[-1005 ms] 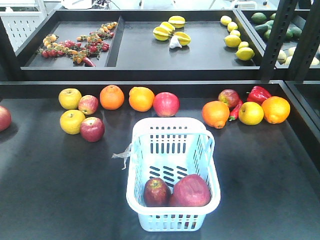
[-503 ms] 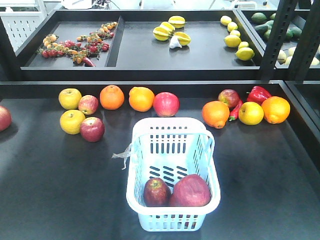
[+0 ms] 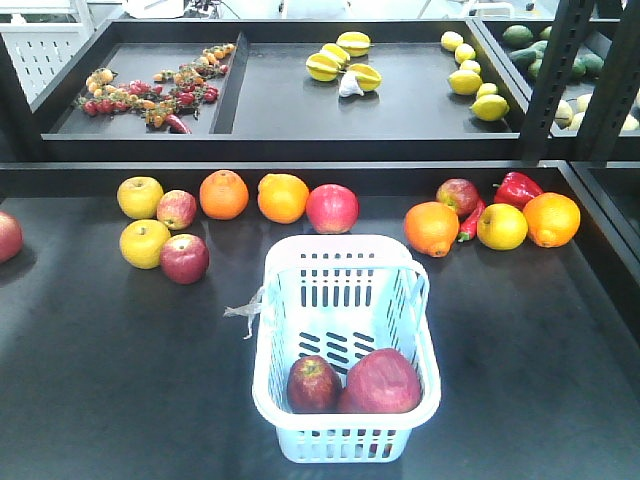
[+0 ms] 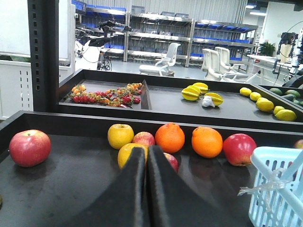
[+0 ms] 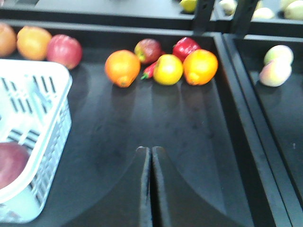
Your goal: Pick three apples into basket with both arms
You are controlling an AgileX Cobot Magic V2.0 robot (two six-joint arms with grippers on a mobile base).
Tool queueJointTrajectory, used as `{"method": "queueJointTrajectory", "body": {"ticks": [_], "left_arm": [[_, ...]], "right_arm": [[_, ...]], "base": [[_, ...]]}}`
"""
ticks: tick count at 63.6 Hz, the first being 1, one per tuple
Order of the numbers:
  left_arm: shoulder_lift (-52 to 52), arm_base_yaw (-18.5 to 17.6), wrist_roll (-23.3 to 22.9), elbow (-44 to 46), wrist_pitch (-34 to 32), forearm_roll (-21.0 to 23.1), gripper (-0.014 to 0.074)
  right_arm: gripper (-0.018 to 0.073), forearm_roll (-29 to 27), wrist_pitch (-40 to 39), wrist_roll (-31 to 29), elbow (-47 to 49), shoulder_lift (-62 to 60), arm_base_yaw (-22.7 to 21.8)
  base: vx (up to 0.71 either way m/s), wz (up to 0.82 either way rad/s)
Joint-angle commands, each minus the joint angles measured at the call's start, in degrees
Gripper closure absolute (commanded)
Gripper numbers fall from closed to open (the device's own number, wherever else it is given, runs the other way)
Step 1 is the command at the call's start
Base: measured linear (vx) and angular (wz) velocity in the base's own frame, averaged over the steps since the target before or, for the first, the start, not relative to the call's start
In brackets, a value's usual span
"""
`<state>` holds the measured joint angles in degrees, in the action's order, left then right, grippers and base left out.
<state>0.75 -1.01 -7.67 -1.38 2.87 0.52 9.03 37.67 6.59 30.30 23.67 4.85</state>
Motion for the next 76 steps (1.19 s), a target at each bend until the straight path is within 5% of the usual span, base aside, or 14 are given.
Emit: {"method": "queueJointTrajectory", "body": {"ticks": [1, 27, 48, 76], "left_arm": [[0.85, 0.06, -0.55, -1.34, -4.53, 0.50, 0.0603], [0.85, 0.06, -0.55, -1.34, -4.53, 0.50, 0.0603], [0.85, 0.06, -0.55, -1.34, -4.53, 0.50, 0.0603], [0.85, 0.06, -0.55, -1.34, -4.53, 0.50, 0.0603]], "right_arm": [[0.0568, 0.19, -8.81, 0.01, -2.89, -3.59, -1.47], [0.0568, -1.59, -28.46, 0.01, -21.96, -23.30, -1.53], [0.0568, -4.95, -43.04, 0.06, -32.79, -24.89, -1.53], [0.0568, -4.95, -41.85, 0.01, -32.78, -24.89, -1.53]], "base": [[0.00, 0.00], [0.00, 0.00], [0.00, 0.00], [0.00, 0.00]]}}
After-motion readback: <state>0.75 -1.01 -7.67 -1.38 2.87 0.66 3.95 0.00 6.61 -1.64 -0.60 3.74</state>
